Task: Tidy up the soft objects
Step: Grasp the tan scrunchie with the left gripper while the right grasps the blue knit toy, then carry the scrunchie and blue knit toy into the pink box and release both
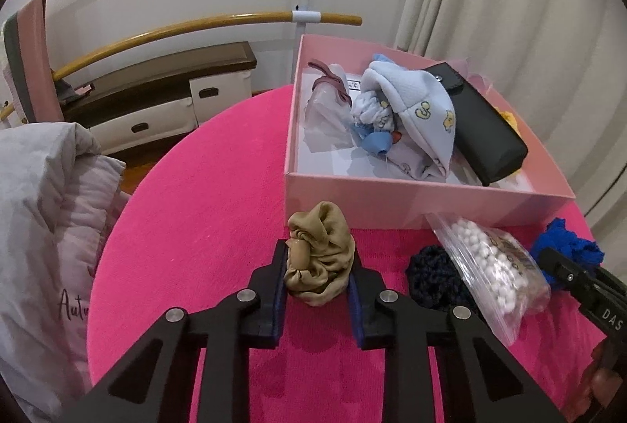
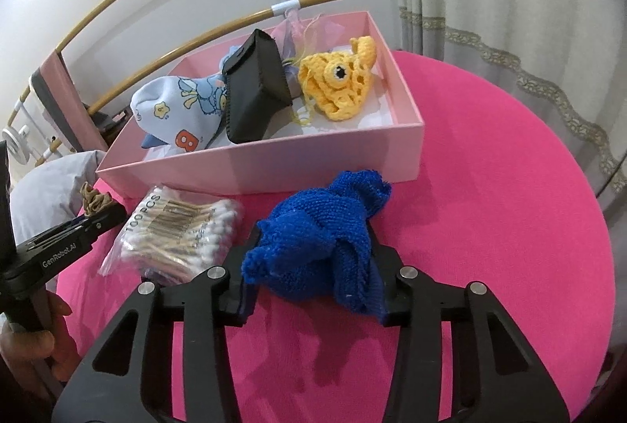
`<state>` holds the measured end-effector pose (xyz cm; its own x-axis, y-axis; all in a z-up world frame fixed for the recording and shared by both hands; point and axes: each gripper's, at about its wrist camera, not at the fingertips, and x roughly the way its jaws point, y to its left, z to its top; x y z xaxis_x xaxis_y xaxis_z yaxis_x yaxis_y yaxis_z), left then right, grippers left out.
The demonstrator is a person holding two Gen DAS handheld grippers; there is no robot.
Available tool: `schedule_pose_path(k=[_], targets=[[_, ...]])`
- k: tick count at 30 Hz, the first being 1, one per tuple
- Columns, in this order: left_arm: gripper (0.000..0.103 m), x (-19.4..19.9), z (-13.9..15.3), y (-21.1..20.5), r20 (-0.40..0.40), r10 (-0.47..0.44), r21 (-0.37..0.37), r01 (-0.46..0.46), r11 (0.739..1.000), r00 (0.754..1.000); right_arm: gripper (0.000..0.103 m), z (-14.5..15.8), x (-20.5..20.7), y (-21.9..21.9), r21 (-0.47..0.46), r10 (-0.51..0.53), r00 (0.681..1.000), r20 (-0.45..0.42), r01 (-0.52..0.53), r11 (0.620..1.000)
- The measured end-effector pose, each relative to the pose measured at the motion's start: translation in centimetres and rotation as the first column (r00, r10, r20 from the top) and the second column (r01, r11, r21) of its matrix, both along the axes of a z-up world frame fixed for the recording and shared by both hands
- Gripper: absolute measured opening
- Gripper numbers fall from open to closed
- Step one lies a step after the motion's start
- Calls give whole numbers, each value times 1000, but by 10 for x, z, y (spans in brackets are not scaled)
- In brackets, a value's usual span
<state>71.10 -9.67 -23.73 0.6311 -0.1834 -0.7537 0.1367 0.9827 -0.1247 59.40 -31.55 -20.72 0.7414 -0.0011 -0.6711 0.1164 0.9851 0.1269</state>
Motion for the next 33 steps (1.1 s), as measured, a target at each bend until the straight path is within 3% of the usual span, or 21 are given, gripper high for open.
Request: schedule_pose_path(k=[13, 33], targets=[[22, -76, 36, -4, 76, -19, 25, 17, 1000, 997, 41, 24, -53, 5, -16, 3, 998, 55, -2, 1000], [22, -199, 125, 5, 235, -46, 36, 39, 999, 971, 41, 85, -118, 48, -76, 82, 972, 219, -67, 995]])
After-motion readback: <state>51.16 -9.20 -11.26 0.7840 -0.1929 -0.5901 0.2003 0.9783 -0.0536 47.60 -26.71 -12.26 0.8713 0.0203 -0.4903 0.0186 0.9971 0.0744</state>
